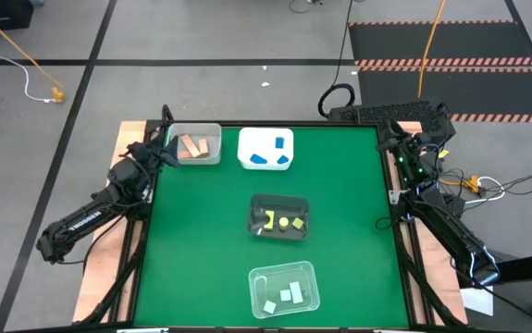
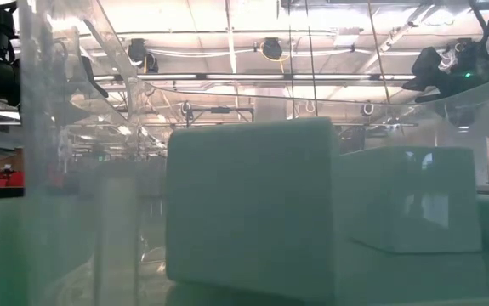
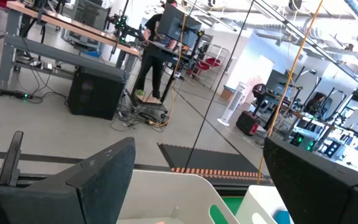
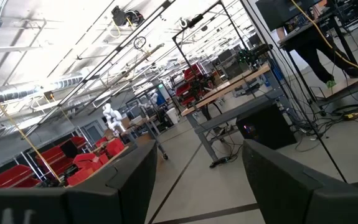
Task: Sort & place blocks by color
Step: Return to Home Position
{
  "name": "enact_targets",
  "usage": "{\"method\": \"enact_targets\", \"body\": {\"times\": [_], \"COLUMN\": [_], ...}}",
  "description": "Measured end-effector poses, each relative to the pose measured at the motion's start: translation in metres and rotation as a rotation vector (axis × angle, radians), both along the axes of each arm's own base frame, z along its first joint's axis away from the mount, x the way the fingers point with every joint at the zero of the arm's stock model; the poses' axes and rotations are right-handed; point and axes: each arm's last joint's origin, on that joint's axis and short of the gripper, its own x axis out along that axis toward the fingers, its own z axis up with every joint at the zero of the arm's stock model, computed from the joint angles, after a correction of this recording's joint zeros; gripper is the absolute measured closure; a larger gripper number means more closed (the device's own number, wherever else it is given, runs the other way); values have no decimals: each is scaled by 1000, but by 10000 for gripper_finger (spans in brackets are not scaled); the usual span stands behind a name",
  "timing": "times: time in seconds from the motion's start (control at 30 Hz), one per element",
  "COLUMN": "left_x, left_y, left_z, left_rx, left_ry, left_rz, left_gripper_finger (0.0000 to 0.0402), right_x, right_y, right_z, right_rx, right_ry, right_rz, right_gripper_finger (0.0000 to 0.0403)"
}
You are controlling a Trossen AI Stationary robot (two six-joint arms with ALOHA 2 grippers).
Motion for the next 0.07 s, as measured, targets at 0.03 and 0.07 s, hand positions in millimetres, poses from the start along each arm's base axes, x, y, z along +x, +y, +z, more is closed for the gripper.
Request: {"method": "enact_targets", "body": {"times": [0.03,0.07], "left_x": [0,0], "left_y": [0,0], "left_z": [0,0], "left_rx": [0,0], "left_ry": [0,0], "left_rz": [0,0], "left_gripper_finger": [50,50], "right_x": [0,0], "right_y": [0,0], "right_z": [0,0], "right_rx": [0,0], "right_ry": [0,0], "right_rz": [0,0], "right_gripper_finger": [176,176]}}
